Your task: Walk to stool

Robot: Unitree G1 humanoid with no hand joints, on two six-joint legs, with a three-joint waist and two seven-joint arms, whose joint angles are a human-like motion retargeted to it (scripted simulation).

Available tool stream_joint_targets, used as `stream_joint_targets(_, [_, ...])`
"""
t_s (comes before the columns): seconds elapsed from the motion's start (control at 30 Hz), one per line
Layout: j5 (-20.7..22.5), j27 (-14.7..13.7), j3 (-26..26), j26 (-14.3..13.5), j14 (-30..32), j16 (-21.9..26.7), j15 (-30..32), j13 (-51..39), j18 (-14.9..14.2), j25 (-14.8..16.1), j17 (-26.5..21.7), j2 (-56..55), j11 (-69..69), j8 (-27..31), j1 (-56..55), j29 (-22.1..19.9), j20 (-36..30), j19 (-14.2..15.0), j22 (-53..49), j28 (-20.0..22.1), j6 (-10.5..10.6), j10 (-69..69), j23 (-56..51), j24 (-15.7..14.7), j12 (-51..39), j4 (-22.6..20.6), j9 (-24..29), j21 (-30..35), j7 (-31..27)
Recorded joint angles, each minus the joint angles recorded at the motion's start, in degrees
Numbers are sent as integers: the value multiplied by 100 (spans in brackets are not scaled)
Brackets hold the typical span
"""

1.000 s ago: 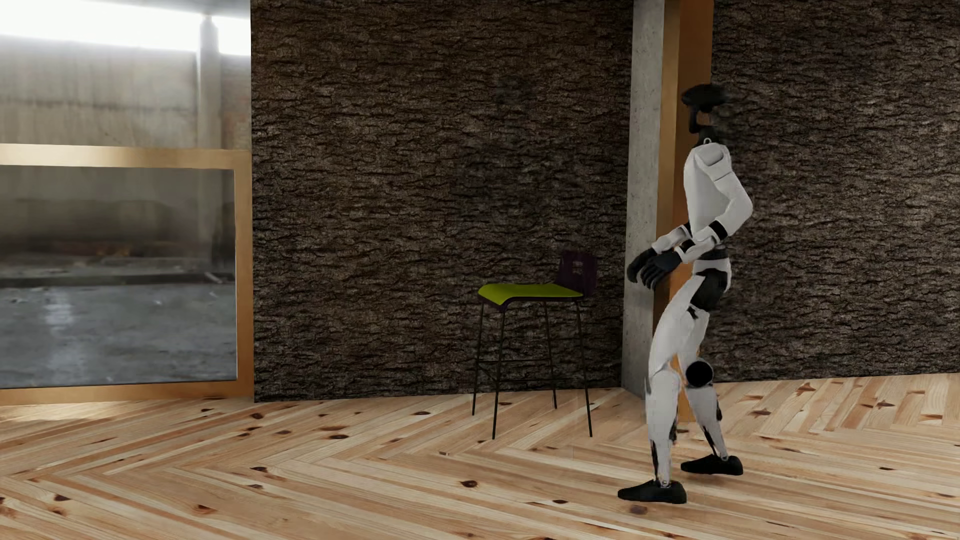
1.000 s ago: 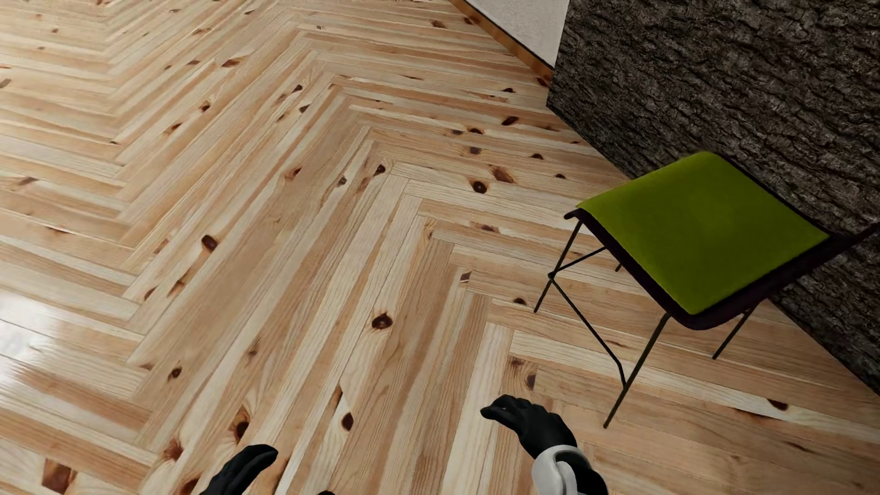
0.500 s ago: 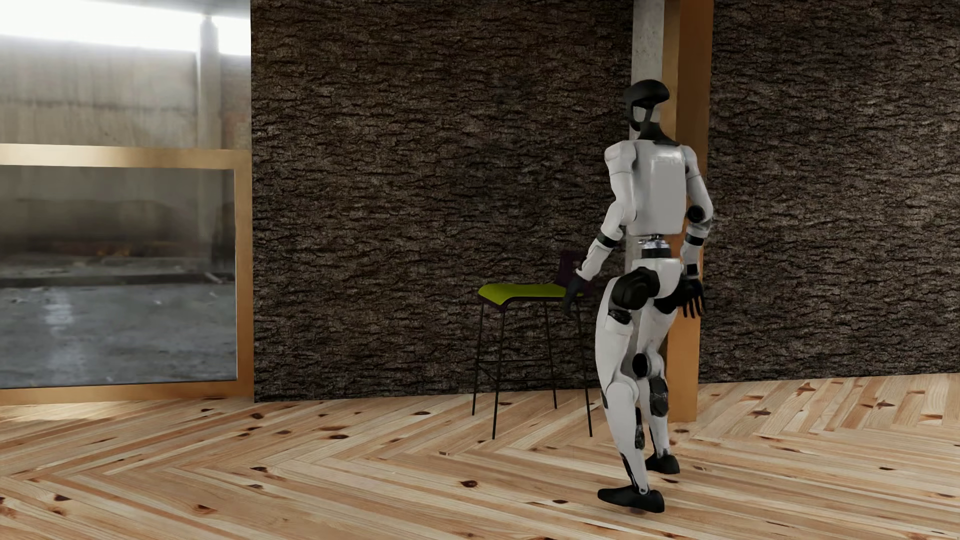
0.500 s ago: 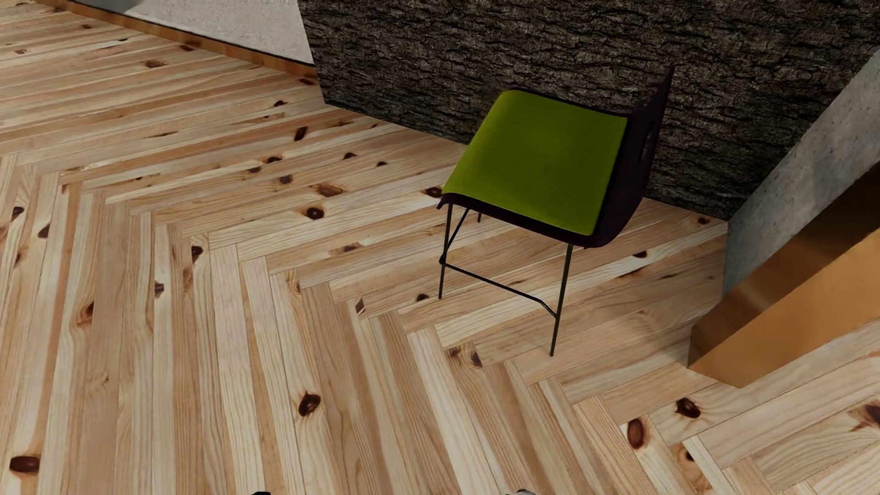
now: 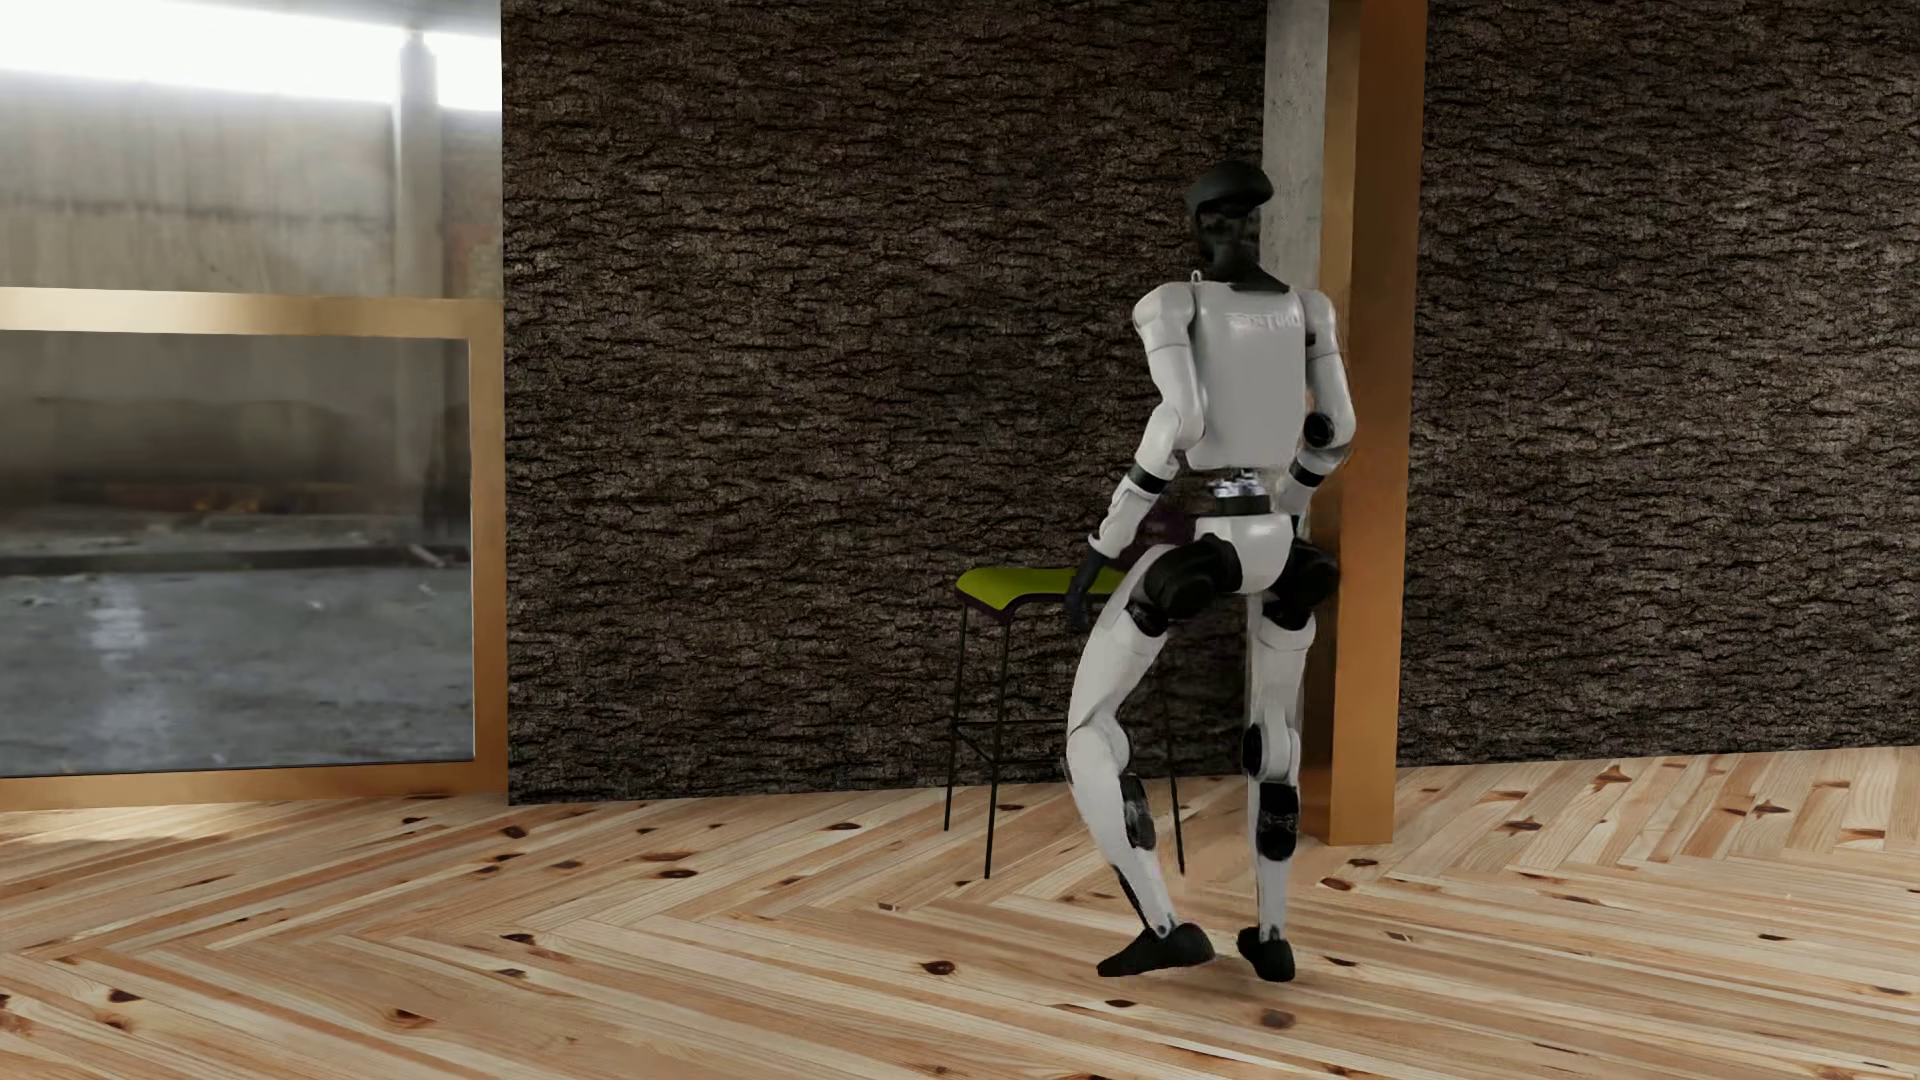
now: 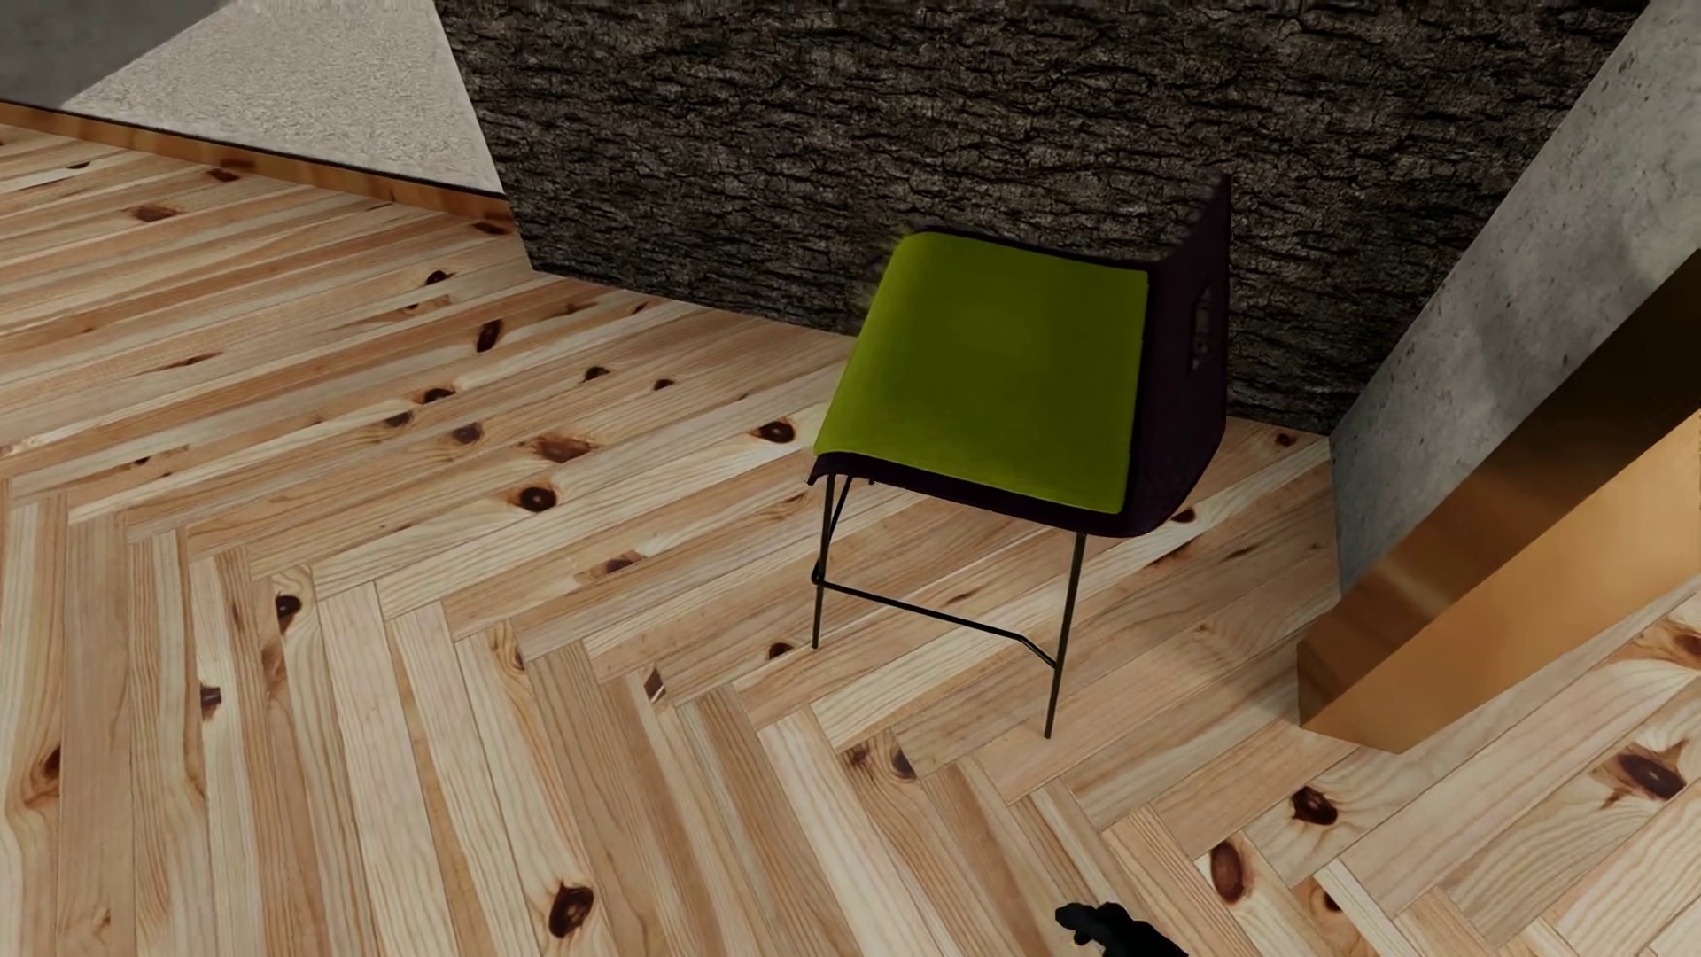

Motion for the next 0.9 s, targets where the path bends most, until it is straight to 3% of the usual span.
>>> stream_joint_targets(0.07, [0,-78,48,-4,-85,-15,-16,-83,239,-79,-12,71,-11,215,48,-42,84,137,-7,-129,24,-1068,-255,7,85,203,-13,27,-127])
stream_joint_targets(0.13, [-33,-141,96,20,30,-87,-26,-132,-176,-99,-14,125,-13,517,236,-31,232,276,-37,-147,29,-2300,-419,-66,165,-224,-30,83,-1128])
stream_joint_targets(0.2, [-160,-103,70,52,117,-169,-5,-116,-217,-142,-40,190,-24,767,600,27,260,440,-12,-118,25,-3078,-458,-64,184,-685,-50,127,-2019])
stream_joint_targets(0.33, [-605,86,-46,24,-373,-106,79,133,294,-244,-57,158,180,1125,953,90,-189,817,101,-234,55,-3112,-317,244,11,-982,-39,96,-1344])
stream_joint_targets(0.47, [-1160,198,-91,-89,-566,-74,266,334,634,-462,-188,-60,408,1603,1128,545,-527,1093,-61,-88,-65,-3105,-20,300,-169,-1501,13,331,-872])
stream_joint_targets(0.57, [-1487,233,-98,-43,-641,-120,470,397,895,-481,-237,-286,484,1956,1217,744,-549,1116,-171,27,-194,-3192,106,74,-283,-1853,52,431,-510])
stream_joint_targets(0.67, [-1826,253,-64,-122,-705,-44,637,393,1092,-433,-232,-465,516,1429,1229,771,-515,904,-87,84,-317,-3229,145,34,-315,-2004,68,534,-145])
stream_joint_targets(0.7, [-1831,248,-60,-122,-721,-23,538,361,1140,-412,-227,-538,631,1324,1223,770,-517,817,-62,82,-348,-3234,154,34,-339,-2017,72,567,-47])
stream_joint_targets(0.8, [-1232,226,-46,-110,-733,43,44,258,1234,-355,-244,-726,1228,1725,1235,740,-544,1138,35,54,-405,-3225,121,48,-401,-1992,68,651,198])
stream_joint_targets(0.83, [-1056,216,-26,-18,-731,36,-72,207,1255,-340,-246,-693,1335,1729,1247,720,-596,1038,25,34,-424,-3239,121,56,-464,-1984,57,660,271])
stream_joint_targets(0.9, [-1117,181,11,82,-689,75,-68,151,1286,-299,-215,-426,1024,1001,1290,648,-639,666,24,28,-463,-3382,91,39,-534,-1953,22,679,363])
